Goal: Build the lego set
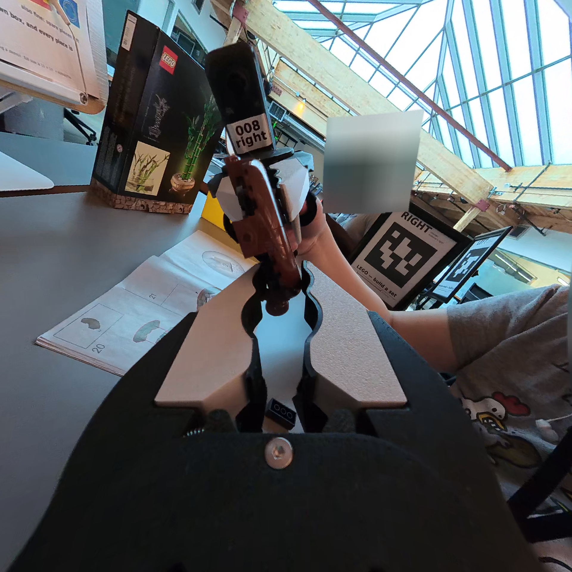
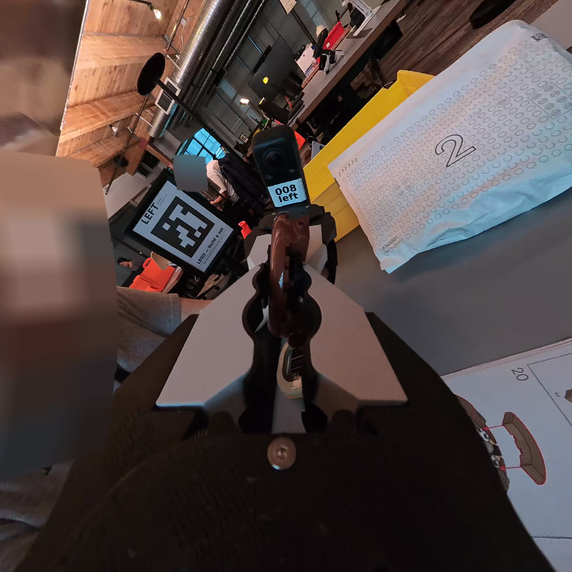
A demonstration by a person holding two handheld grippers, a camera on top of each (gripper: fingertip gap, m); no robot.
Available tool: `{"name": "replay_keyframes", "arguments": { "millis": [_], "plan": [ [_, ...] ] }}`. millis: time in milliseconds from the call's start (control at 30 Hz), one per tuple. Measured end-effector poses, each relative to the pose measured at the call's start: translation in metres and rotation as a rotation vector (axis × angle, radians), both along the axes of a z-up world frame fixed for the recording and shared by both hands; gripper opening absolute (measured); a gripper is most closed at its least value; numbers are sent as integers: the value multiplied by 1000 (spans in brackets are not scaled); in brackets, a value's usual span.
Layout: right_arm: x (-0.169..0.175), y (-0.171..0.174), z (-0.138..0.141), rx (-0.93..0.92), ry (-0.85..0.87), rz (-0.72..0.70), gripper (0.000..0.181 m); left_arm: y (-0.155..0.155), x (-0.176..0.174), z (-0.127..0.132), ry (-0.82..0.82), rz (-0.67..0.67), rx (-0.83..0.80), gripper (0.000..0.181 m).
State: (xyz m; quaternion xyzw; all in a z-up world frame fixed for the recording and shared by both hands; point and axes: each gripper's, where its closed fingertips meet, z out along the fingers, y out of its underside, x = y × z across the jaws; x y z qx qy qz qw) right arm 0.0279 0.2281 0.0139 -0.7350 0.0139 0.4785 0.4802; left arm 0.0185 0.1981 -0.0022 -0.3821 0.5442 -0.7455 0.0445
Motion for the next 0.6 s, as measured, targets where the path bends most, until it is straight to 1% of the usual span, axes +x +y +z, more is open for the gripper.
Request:
{"name": "replay_keyframes", "arguments": {
  "millis": [67,167,267,367,467,600],
  "plan": [
    [0,0,-2,-16,6,-2,19,-1,0,-2,4,4,29,20],
    [0,2,-3,-24,4,-13,28,-1,2,-5,10,25,60,20],
    [-2,3,-8,-45,3,-7,25,-1,1,-4,13,18,56,20],
    [-4,5,-13,-69,31,6,25,-2,3,-10,15,39,119,20],
    [-6,7,-8,-24,55,14,20,-2,2,-8,21,33,98,20],
    [-9,7,-10,-30,-3,15,17,-3,1,-9,42,4,71,20]
  ]
}}
